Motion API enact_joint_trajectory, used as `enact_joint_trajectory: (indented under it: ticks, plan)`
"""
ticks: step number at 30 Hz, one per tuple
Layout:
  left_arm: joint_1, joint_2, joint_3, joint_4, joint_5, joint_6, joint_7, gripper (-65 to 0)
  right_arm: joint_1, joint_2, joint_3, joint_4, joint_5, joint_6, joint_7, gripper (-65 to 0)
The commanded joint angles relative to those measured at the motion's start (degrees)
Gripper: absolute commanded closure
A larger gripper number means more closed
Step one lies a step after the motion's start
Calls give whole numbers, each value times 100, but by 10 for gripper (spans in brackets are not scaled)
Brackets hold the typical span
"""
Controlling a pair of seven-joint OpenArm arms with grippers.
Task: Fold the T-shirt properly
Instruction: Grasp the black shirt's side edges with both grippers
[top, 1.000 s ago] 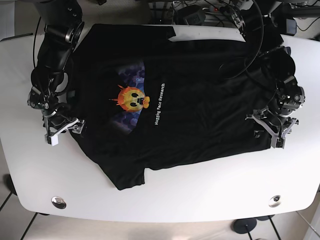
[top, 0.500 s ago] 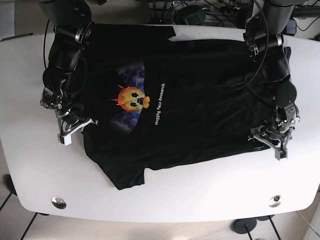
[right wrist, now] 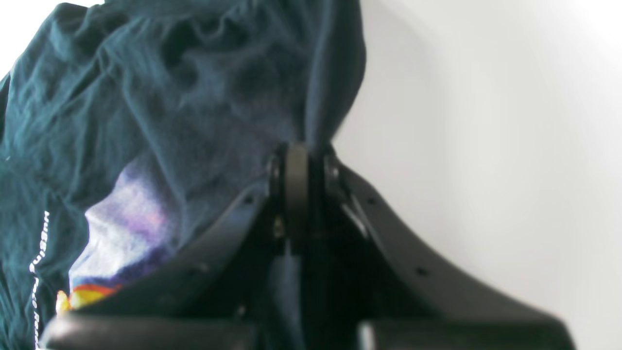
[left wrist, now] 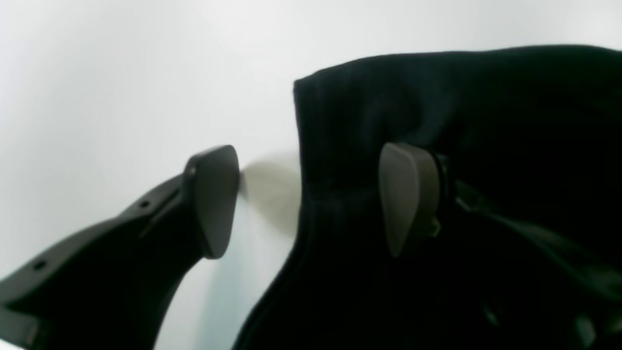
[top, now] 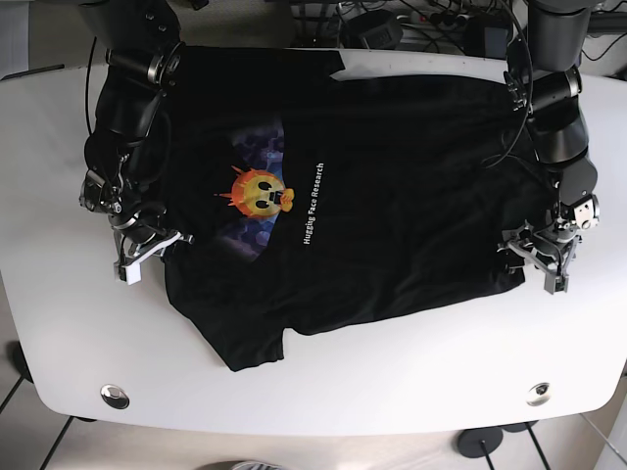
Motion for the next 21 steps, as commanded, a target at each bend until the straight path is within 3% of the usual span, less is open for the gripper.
enact_joint_trajectory:
  ticks: [1, 5, 7, 12, 15, 18, 21]
  plan:
    - [-105, -44, 246, -56, -60, -189, 66, -426, 106, 61, -13, 77, 38, 27, 23, -27]
    - [-87, -35, 554, -56, -60, -496, 93, -419, 106, 61, -13, 94, 46, 71, 15, -27]
    - [-87, -26, 554, -56, -60, -690, 93, -379, 106, 61, -13, 94, 46, 79, 15, -27]
    - [-96, -26, 510, -47, -69, -787, 93, -7, 98, 61, -13, 94, 46, 79, 15, -27]
    - [-105, -26, 184, -3, -69, -830, 84, 0, 98, 61, -13, 94, 46, 88, 15, -27]
    - [-70, -18, -563, 621, -69, -883, 101, 0, 89, 61, -13, 112, 46, 88, 15, -27]
    - [-70, -9, -642, 1245, -69, -1081, 594, 0, -105, 43, -13, 604, 55, 88, 6, -22]
